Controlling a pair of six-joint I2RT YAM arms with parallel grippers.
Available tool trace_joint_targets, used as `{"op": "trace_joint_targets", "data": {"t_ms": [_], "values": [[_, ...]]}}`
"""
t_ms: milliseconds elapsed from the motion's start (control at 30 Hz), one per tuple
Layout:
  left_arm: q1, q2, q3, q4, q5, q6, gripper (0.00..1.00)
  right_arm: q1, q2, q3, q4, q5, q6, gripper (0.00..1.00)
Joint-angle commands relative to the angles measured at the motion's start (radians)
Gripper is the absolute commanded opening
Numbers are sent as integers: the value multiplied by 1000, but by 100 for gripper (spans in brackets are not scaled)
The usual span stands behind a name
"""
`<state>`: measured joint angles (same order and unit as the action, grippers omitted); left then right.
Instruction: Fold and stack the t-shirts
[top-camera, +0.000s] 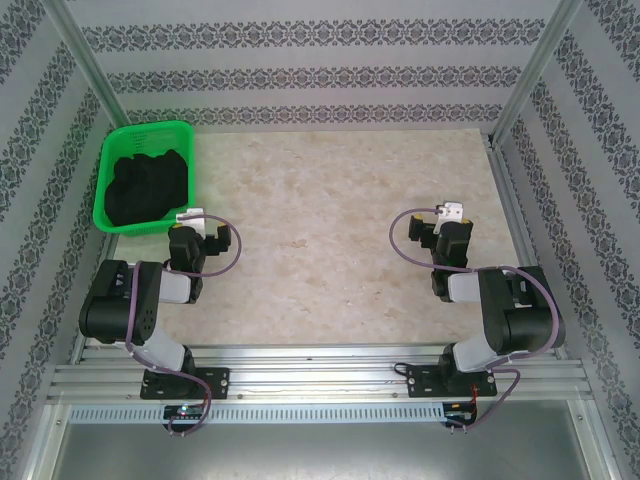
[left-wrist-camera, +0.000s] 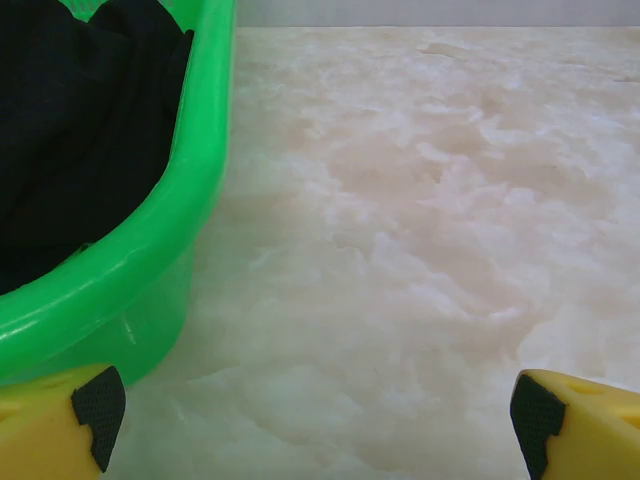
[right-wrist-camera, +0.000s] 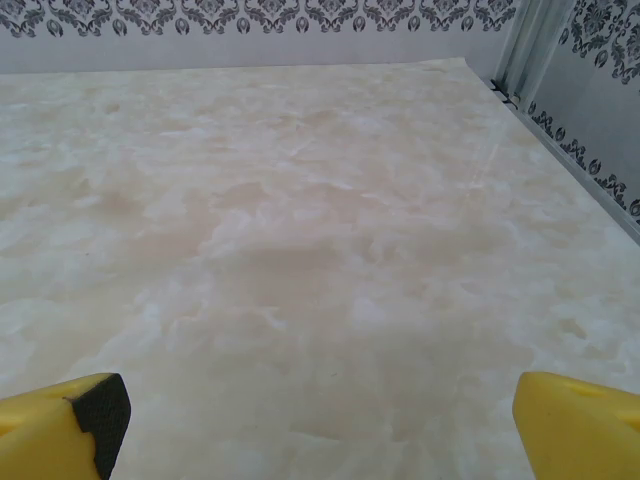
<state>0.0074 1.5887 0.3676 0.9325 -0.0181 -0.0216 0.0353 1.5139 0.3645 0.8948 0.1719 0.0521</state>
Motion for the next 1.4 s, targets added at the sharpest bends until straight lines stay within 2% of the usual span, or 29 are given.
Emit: {"op": "trace_joint_targets", "data": {"t_ms": [0,800,867,900,933,967,1033,1133,1233,1367], "values": [[-6,-4,24,-4,18,22,100,5,-3,2,34,16,-1,98],[-6,-4,25,-9,18,22,100,-2,-5,5,26,2,3,98],[-25,-72,13,-17,3,42,100,31,-45,-4,51,54,-29,98],[-58,-167,28,-122,-48,62,100,74,-108,17,-47,123,-59,98],[-93,-286,72,-294,-127,49,100,122,-196,67,-216,182,-74,98],[-114,-388,120,-443,-170,-9,100,148,-264,122,-398,200,-30,98],[-125,-542,198,-634,-177,-129,100,178,-368,162,-533,140,28,98],[-145,-695,340,-928,-213,-266,100,285,-498,210,-674,98,31,98],[-149,-724,541,-1236,-273,-292,100,392,-569,307,-877,35,3,98],[-147,-625,795,-1548,-376,-231,100,487,-630,395,-1049,1,36,98]]}}
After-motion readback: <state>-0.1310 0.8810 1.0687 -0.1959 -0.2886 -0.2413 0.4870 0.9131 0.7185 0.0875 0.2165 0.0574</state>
